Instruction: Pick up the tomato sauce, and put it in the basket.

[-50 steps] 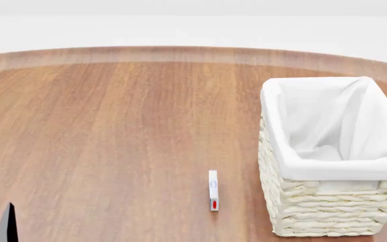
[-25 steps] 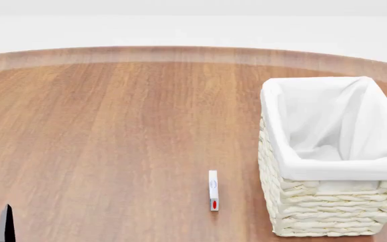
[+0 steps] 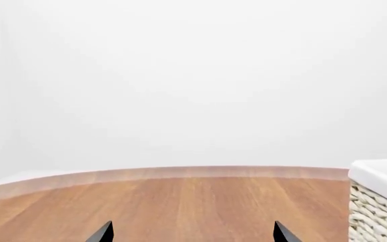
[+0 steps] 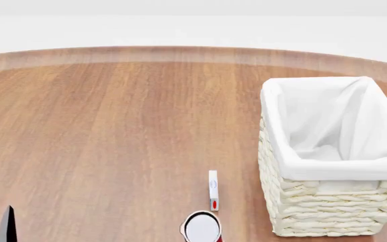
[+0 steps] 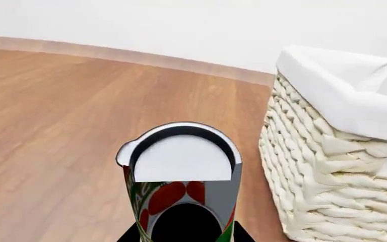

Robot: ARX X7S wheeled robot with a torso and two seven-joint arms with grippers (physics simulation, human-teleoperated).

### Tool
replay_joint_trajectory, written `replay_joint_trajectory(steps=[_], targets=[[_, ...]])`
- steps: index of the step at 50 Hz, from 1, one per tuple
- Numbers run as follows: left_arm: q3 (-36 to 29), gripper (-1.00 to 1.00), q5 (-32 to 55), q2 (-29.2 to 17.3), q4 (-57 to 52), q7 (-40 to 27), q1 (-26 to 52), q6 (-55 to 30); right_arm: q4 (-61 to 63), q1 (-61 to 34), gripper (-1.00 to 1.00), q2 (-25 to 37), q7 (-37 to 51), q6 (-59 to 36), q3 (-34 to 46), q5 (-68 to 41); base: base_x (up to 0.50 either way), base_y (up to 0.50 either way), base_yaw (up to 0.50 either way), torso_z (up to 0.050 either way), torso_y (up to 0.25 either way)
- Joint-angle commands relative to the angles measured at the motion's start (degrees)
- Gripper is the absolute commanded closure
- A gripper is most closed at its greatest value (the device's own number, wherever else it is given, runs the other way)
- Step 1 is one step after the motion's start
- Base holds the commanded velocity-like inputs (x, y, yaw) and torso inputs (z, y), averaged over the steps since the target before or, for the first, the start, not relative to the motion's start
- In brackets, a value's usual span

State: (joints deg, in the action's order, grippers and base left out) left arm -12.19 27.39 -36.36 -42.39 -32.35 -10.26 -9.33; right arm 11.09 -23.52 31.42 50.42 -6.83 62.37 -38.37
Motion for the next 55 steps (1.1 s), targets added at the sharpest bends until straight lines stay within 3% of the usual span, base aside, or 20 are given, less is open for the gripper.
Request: replay_joint_trajectory(steps=[1, 33, 55], targets=[[-0.3, -1.0, 0.0, -0.1, 0.4, 0.2, 0.1, 0.0, 5.3, -5.8, 1.0, 2.2, -0.7, -8.0, 0.2, 0.0, 0.0, 0.0, 0.0, 0.0, 0.0], [-1.0, -1.0, 0.5, 0.4, 0.4, -0.3, 1.2, -0.7, 9.5, -22.1, 1.0, 5.6, 0.0, -20.9, -10.1, -16.3, 0.0, 0.0, 0.0, 0.0, 0.0], [-1.4, -1.0, 0.3, 0.6, 1.3, -0.2, 1.8, -0.5, 12.2, -24.0, 1.0, 6.2, 2.0, -24.1, -10.6, -18.7, 0.0, 0.0, 0.0, 0.0, 0.0]])
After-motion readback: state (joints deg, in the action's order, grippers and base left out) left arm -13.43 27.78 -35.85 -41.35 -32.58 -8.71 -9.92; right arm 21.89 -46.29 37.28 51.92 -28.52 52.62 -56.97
